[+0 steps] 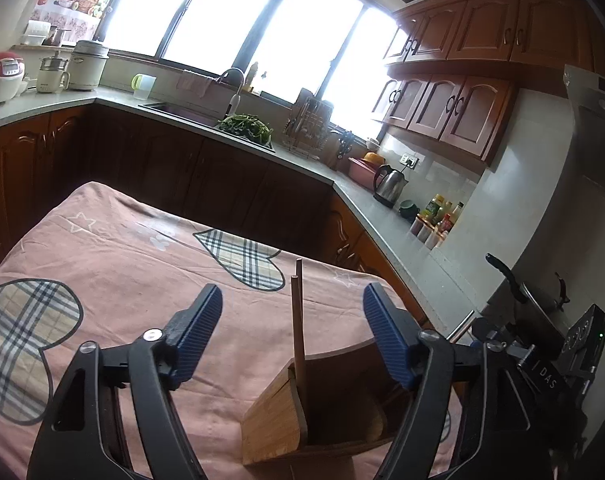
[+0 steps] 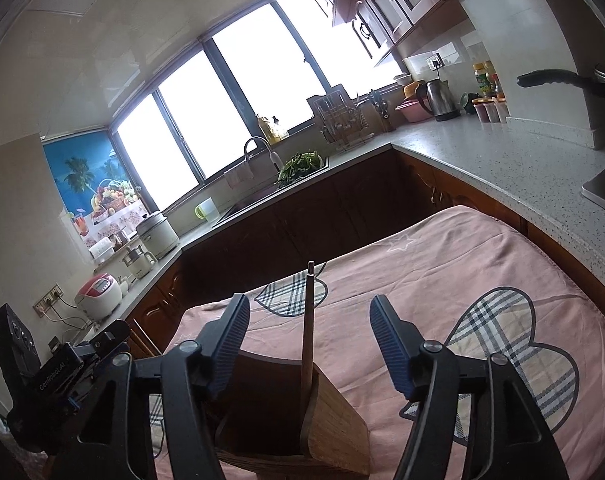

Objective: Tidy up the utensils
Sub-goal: 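Drop the left tool's chopstick into the holder and open while the right tool releases its chopstick, then move both open tools back down to the loose utensils beside the holder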

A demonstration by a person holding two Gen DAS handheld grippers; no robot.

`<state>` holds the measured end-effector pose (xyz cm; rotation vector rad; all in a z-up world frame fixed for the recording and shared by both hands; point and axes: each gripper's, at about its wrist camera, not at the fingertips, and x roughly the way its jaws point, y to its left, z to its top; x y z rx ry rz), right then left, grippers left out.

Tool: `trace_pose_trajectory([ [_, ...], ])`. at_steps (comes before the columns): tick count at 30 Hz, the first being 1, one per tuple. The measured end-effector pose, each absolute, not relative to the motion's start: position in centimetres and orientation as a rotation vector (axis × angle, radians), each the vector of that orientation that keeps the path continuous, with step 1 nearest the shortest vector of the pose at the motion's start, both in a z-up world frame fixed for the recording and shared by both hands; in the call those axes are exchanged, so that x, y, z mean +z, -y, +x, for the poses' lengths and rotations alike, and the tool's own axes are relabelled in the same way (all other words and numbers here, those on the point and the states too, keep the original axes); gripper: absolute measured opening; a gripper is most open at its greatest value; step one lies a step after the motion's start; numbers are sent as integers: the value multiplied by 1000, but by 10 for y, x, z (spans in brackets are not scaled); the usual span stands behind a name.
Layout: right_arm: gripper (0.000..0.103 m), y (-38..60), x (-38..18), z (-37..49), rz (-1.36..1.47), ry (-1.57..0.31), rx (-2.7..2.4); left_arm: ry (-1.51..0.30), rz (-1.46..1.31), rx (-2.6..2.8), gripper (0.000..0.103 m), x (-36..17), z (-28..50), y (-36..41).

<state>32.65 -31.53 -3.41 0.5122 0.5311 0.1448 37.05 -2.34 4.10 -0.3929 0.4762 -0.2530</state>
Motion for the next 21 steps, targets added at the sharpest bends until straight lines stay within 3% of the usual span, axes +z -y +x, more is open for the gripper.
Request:
trace_pose_trajectory([
  [1,78,315,-33,325,511,-532,145,-483,-395,-245,89,41,369,22],
  [6,84,315,-29,313,505,-546,134,-540,-409,-230,97,35,360,14],
  [21,85,312,-16,242,472,-589,171,-635,-364,-208,97,24,280,-22],
])
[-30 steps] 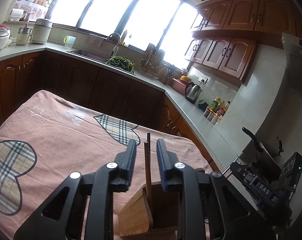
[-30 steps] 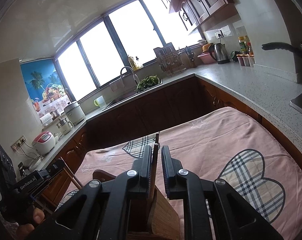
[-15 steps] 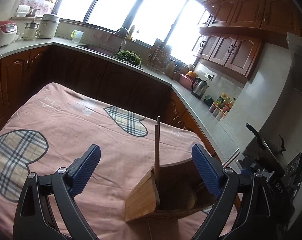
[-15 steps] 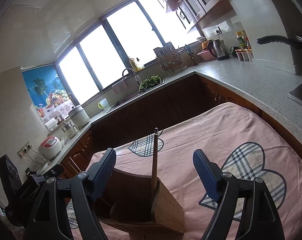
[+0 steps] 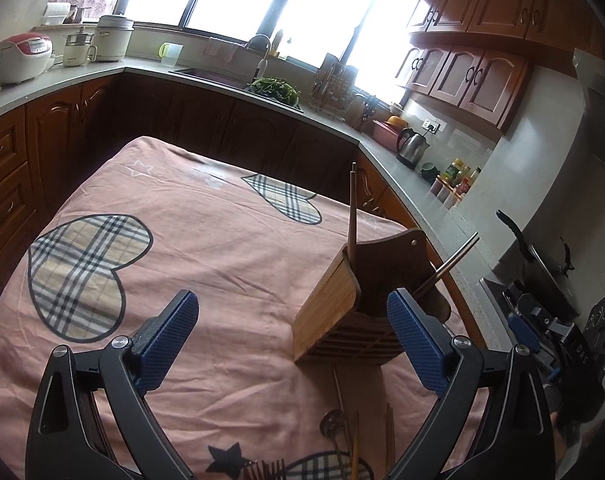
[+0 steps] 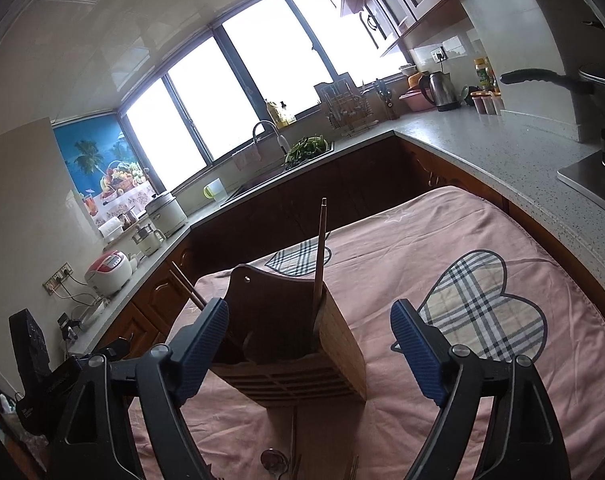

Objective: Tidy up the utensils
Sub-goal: 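Move both open tools back down to the loose utensils beside the holder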

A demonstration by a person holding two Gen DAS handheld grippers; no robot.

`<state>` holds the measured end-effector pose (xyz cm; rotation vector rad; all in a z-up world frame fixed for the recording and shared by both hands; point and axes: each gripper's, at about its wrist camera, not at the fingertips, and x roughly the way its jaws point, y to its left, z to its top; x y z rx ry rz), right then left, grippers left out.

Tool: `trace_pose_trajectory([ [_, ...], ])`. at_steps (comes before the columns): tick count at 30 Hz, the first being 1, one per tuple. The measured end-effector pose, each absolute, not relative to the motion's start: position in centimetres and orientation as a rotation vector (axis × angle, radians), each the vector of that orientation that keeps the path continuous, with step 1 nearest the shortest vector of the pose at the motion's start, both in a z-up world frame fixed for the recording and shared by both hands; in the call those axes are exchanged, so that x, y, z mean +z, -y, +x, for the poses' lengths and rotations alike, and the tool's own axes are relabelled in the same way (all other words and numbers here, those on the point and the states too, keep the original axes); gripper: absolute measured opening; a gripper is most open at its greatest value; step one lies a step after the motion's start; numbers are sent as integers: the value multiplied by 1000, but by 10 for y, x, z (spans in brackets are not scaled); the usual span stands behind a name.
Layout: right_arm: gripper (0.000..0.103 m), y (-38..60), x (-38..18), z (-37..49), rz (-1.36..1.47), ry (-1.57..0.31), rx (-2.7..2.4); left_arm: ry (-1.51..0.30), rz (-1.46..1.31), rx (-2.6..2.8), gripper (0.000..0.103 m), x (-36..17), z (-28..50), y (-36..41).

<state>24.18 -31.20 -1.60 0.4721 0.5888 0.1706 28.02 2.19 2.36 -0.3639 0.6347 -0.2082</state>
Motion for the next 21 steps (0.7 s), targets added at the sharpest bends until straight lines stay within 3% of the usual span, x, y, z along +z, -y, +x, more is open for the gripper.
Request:
trace_pose_trajectory([
  [21,85,301,-17,146,428,-637,201,-690,-306,-205,97,-2,178,-48],
])
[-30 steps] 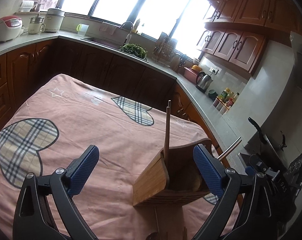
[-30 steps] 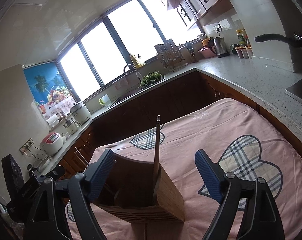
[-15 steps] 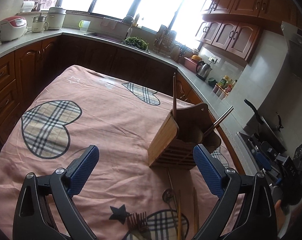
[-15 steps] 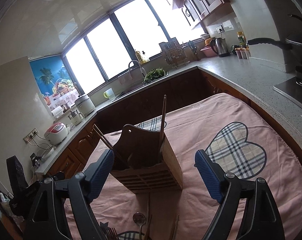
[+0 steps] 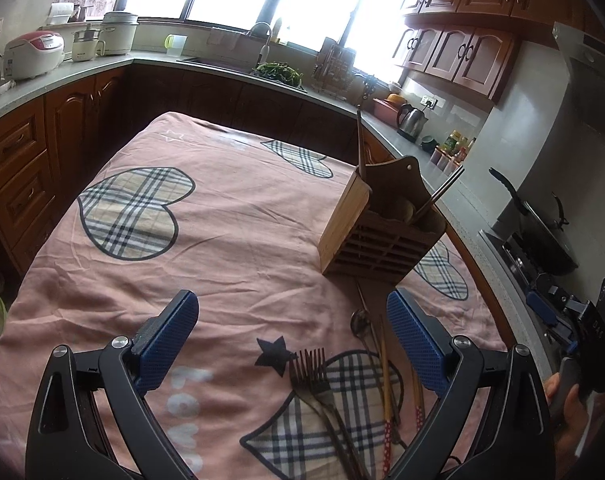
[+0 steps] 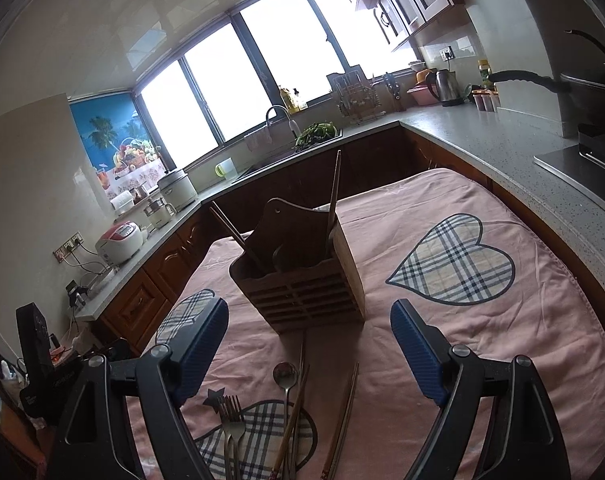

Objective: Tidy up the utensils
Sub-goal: 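Move both open tools back down to the loose utensils beside the holder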

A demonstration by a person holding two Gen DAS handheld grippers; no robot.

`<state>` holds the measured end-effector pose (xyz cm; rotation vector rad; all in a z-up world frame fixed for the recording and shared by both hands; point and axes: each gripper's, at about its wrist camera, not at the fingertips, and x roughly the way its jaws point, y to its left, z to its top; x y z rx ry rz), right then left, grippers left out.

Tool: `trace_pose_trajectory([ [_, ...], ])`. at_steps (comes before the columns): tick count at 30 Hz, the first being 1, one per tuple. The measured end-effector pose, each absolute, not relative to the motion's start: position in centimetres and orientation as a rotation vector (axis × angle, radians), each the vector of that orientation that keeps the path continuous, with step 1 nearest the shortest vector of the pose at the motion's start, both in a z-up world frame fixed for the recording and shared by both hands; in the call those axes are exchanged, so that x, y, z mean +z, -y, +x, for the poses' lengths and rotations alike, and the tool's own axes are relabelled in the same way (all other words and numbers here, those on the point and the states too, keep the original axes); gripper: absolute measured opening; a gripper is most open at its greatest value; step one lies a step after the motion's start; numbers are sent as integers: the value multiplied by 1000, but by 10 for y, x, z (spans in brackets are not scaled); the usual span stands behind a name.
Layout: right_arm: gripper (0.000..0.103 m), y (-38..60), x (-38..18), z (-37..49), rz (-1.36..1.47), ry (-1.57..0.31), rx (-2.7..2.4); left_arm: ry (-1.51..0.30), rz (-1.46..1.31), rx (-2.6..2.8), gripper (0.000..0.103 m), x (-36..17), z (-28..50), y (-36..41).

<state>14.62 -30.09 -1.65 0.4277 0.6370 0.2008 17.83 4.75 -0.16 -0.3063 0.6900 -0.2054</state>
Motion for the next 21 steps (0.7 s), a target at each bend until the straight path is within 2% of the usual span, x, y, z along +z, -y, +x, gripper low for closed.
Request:
trace_pose_trajectory([
  [21,85,287,-65,114,391,-766,196,-798,-232,-269,95,-48,153,-8],
])
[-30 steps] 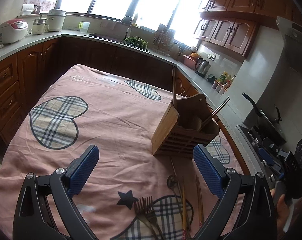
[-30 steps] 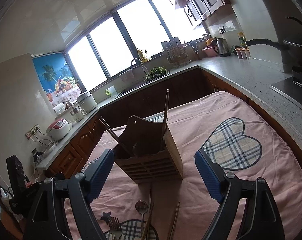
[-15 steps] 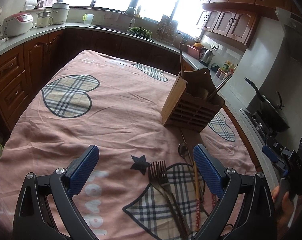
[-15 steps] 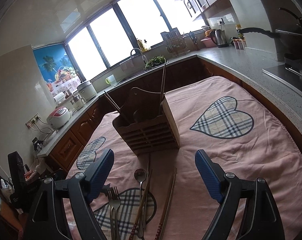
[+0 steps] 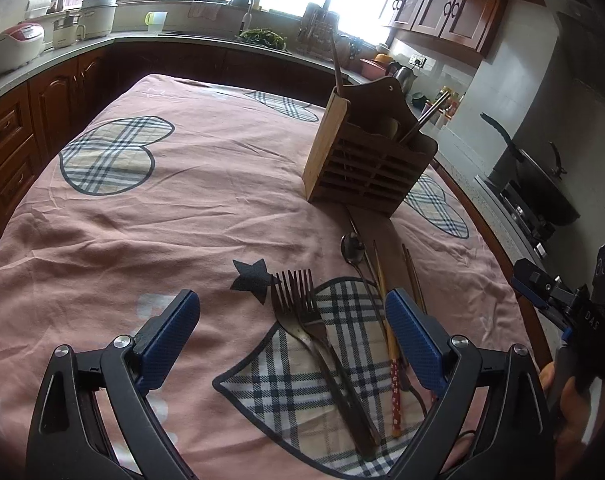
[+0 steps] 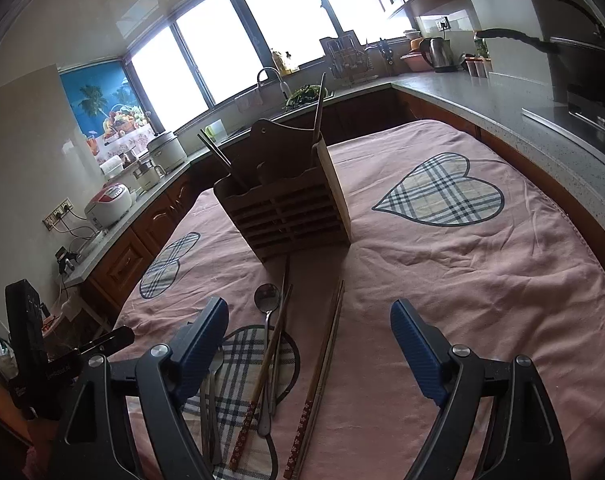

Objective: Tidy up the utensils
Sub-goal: 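Close the left tool on a metal fork while the right tool grasps a wooden chopstick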

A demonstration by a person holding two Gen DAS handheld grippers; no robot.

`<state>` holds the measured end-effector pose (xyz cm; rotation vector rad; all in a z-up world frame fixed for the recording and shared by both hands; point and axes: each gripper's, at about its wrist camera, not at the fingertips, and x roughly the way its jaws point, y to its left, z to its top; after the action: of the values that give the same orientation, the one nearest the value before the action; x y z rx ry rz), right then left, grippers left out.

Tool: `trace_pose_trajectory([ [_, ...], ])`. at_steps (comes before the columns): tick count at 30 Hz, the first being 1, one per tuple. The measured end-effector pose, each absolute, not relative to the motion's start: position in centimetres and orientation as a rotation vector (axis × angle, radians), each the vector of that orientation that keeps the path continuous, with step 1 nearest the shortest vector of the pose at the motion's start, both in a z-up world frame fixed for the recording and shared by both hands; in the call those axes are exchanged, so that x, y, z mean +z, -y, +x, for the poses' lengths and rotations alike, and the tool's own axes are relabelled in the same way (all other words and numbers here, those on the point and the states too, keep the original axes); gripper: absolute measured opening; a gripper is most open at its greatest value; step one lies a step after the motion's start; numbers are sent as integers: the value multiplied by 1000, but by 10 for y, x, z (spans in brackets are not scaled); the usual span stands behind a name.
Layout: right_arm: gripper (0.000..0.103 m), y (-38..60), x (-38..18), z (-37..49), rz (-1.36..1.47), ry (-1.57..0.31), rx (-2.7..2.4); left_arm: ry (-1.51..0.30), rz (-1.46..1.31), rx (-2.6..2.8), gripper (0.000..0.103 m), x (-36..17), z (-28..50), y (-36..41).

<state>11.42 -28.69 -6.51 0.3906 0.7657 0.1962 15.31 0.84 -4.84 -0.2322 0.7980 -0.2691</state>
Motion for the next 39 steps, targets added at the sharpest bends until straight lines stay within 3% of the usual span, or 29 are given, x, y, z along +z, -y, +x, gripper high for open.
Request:
trace_pose_trajectory([
  [9,82,286,-89,129,390,-846,199,-873,-170,-281,72,-72,174,7],
  [13,74,286,-98,134,392,-875,199,-912,-164,-276,64,-82,183,7],
  [17,62,286,-106,141,396,-901,197,-935,-148,-276,46,-91,191,8],
  [23,56,284,-114,151,391,-929,195,-959,-127,-285,27,-100,208,9],
  [28,46,284,-125,163,387,-967,192,-993,-126,-322,20,-108,218,11],
  [34,24,278,-145,183,370,-1034,182,-991,-129,-360,16,-108,225,15],
  [39,19,267,-155,197,346,-1062,186,-993,-152,-390,12,-107,230,13],
])
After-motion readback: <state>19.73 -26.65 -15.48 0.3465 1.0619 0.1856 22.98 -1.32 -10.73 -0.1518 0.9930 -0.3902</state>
